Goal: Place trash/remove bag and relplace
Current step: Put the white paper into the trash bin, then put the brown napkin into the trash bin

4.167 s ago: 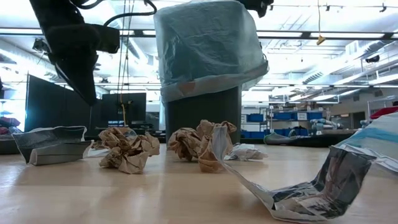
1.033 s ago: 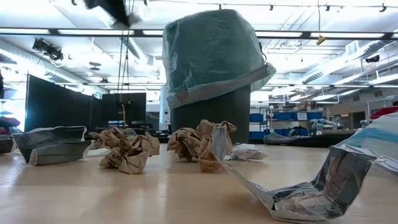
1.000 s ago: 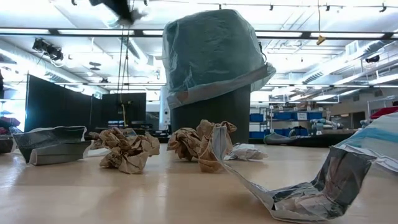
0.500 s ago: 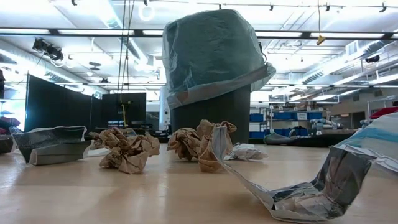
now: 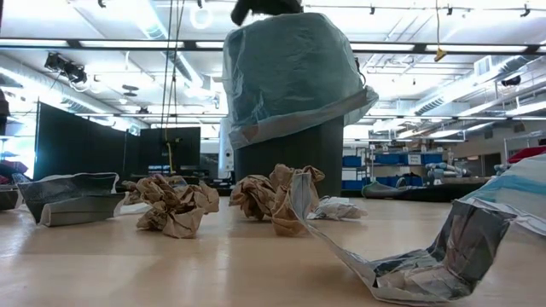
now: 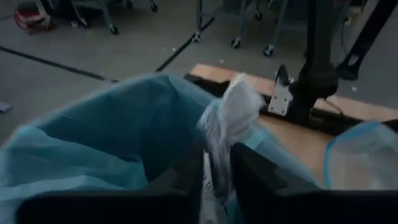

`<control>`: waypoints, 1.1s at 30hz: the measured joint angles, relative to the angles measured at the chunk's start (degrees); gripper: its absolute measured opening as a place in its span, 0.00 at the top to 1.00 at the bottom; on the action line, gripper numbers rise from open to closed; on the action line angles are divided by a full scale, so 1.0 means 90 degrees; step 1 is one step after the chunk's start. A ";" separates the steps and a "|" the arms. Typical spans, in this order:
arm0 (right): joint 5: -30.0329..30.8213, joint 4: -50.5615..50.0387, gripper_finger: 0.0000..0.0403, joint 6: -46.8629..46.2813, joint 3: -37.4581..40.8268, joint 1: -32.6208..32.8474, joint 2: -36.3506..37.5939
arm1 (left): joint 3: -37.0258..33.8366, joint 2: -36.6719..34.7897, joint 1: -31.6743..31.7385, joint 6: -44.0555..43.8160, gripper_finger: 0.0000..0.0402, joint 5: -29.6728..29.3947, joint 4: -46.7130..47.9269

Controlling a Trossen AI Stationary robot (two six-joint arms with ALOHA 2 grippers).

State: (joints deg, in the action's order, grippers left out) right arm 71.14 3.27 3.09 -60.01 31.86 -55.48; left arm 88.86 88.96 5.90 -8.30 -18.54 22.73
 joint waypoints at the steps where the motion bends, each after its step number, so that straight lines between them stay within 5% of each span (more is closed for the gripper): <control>1: -0.0020 -0.0008 0.63 0.0005 0.0000 0.0032 0.0000 | -0.0002 0.0048 0.0020 -0.0130 0.70 0.0004 0.0029; 9: -0.0940 -0.0061 0.63 0.0010 0.0000 0.0032 -0.0253 | -0.0002 -0.0045 0.0098 -0.0804 0.51 -0.0021 0.0179; 19: -0.1963 -0.0464 0.64 -0.0888 -0.0002 -0.0360 -0.0941 | -0.0005 -0.0993 -0.0371 0.0417 0.55 -0.0003 0.0126; 25: -0.2666 -0.0561 0.67 -0.1609 -0.0002 -0.0700 -0.1286 | -0.0005 -0.1201 -0.0791 0.0183 0.59 -0.0193 0.0658; 33: -0.2765 -0.1605 0.67 -0.2650 -0.0002 -0.0794 -0.1508 | -0.0005 -0.1209 -0.1444 -0.0540 0.60 -0.0948 0.2031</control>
State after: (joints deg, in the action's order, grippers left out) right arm 46.26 -11.18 -20.76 -60.03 24.71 -69.06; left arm 88.82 78.08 -7.10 -13.16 -27.07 41.01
